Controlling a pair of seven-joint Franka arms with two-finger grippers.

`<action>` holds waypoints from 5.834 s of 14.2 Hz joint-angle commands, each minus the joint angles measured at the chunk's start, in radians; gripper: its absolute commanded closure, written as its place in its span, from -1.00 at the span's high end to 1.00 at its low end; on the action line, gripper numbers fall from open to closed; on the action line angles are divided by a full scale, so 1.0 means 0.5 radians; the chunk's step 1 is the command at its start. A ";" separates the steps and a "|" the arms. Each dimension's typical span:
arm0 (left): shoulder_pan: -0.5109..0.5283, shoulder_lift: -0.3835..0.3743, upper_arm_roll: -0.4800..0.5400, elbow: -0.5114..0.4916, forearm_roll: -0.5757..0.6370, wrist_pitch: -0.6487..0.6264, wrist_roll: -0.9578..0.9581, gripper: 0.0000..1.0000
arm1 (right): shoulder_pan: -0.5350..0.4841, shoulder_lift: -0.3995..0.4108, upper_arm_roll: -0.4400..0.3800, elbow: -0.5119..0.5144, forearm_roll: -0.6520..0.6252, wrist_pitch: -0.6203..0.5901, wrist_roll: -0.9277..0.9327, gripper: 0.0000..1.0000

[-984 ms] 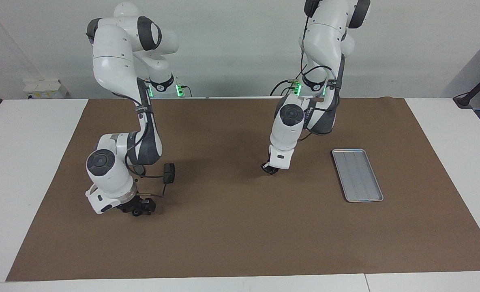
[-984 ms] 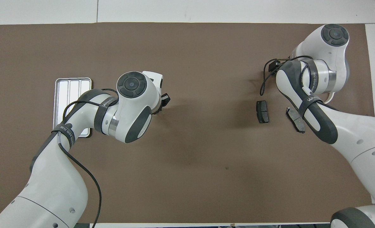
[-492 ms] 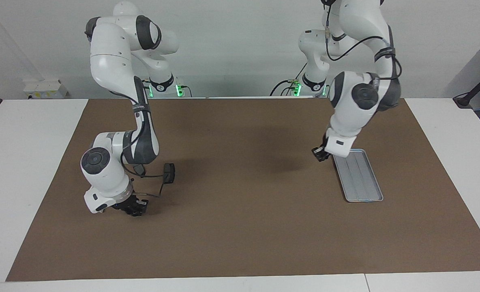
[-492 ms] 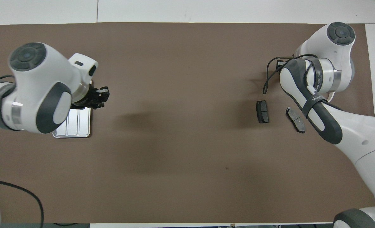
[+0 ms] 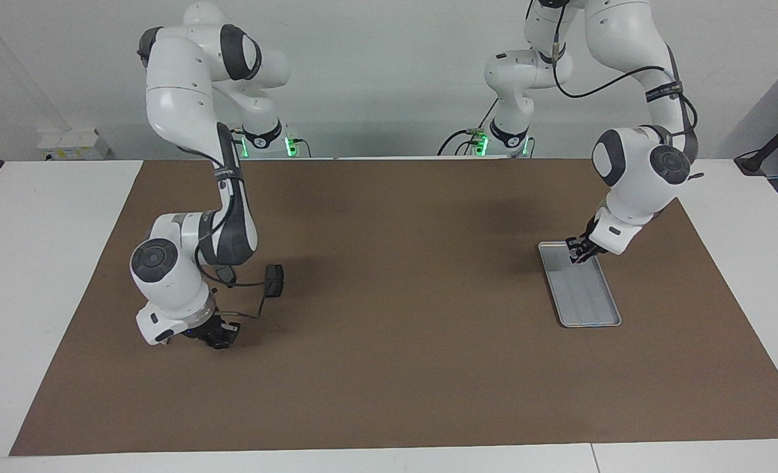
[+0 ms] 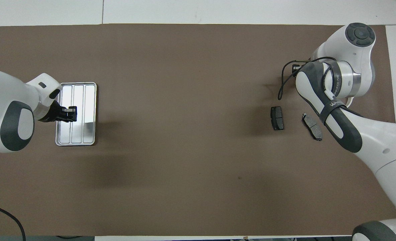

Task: Pick bearing gear from pile to tray

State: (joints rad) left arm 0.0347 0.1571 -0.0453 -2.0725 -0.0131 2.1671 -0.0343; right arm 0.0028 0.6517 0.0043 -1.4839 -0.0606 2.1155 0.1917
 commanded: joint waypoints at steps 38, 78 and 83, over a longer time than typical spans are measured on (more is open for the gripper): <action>-0.192 -0.054 -0.038 0.172 -0.008 -0.162 -0.495 1.00 | 1.154 0.059 0.025 0.250 0.075 -0.058 2.179 1.00; -0.417 0.229 0.029 0.442 0.075 -0.278 -0.752 -1.00 | 0.040 -1.441 0.025 -0.352 0.167 -1.166 -0.202 1.00; -0.088 0.223 0.029 0.267 0.072 -0.036 -0.223 -1.00 | 0.043 -1.435 0.031 -0.349 0.140 -1.096 -0.202 1.00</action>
State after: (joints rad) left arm -0.0115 0.2895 -0.0169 -1.8747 0.0164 2.0821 -0.1633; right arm 0.0449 -0.0582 0.0047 -1.6500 0.0072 1.5471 0.1082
